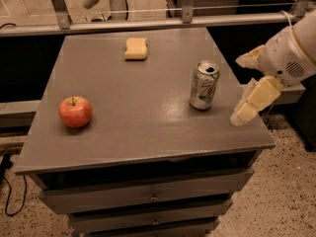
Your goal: Knock 7up can over
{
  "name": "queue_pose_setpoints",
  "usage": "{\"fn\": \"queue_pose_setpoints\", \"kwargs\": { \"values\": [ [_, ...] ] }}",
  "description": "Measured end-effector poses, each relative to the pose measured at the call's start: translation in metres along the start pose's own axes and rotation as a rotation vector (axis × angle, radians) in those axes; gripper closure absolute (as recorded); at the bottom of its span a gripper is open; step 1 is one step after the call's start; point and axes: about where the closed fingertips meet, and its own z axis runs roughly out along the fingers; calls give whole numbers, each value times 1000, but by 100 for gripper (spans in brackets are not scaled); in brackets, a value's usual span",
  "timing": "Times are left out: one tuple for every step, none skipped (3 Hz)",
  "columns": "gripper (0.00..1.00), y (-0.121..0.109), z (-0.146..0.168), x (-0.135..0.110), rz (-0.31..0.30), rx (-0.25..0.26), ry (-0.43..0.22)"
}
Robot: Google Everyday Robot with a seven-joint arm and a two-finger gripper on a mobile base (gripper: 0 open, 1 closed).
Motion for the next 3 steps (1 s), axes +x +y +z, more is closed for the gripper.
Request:
{"fn": "queue_pose_setpoints", "kwargs": {
  "values": [
    [0, -20, 26, -5, 52, -10, -150],
    [0, -24, 49, -20, 97, -39, -311],
    [0, -17, 72, -36, 122, -73, -425]
  ]
}}
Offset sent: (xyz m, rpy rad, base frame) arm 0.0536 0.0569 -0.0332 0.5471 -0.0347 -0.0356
